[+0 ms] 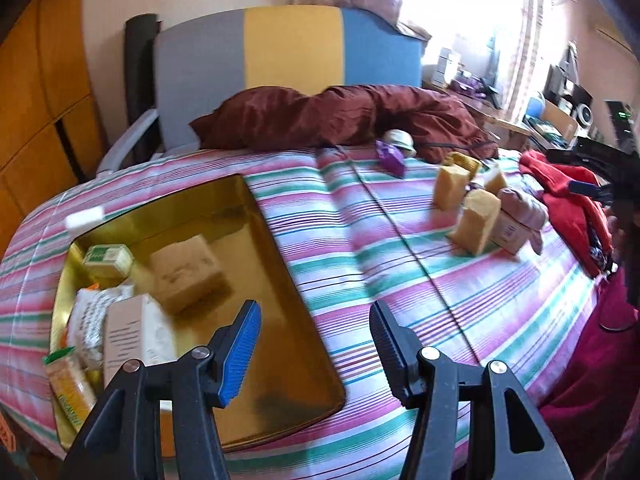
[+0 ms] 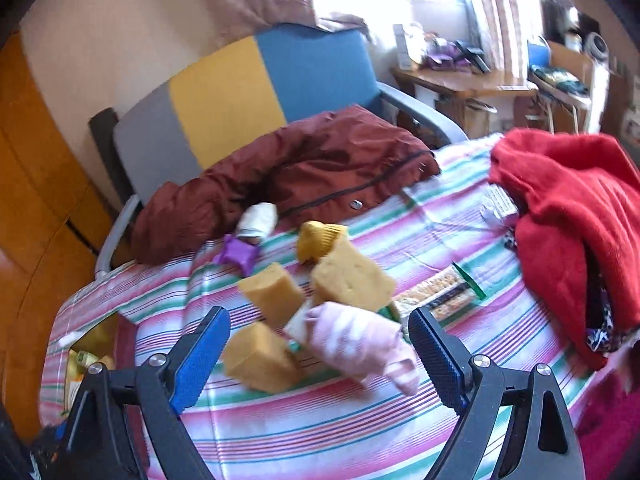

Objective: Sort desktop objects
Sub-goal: 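Withdraw both open tools from the tray toward the pile, then grasp a yellow sponge with the left tool while the right tool grasps the pink sock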

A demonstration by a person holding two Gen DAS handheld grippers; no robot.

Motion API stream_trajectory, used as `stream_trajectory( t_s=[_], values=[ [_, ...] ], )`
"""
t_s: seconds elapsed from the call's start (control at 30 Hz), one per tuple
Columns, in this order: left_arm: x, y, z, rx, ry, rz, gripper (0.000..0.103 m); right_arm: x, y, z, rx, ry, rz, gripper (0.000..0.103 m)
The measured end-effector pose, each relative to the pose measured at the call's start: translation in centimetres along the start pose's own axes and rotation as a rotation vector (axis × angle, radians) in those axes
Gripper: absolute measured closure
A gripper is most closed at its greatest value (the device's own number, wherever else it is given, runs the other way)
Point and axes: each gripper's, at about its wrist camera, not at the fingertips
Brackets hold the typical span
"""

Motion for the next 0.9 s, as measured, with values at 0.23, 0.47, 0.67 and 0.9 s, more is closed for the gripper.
stream_trajectory(
  t_s=[0.23,0.47,0.67,0.9],
  values=[
    [-1.1,-2.1,-3.1,0.065,-0.052,0.033,0.046,0.7,-3.4,-1.3,0.032,-0.013,0.077,0.012],
    [-2.6,-3.9,-6.5,0.132,-0.109,0.043,0.046,1.1,-4.9,-0.8,0.057,0.023,0.121,0.012],
    [-4.1,-5.4,-9.0,0.183,-0.144,0.042,0.046,1.5,-6.3,-0.3,0.093,0.068,0.170,0.014],
    [-6.1,-8.0,-11.4,0.271,-0.160,0.059,0.040,2.1,-7.9,-0.3,0.120,0.105,0.248,0.045]
  ],
)
Point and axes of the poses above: each gripper's, at about its wrist camera, not at the fingertips, and y roughly against the way its jaws point, z to its left, x to its underside
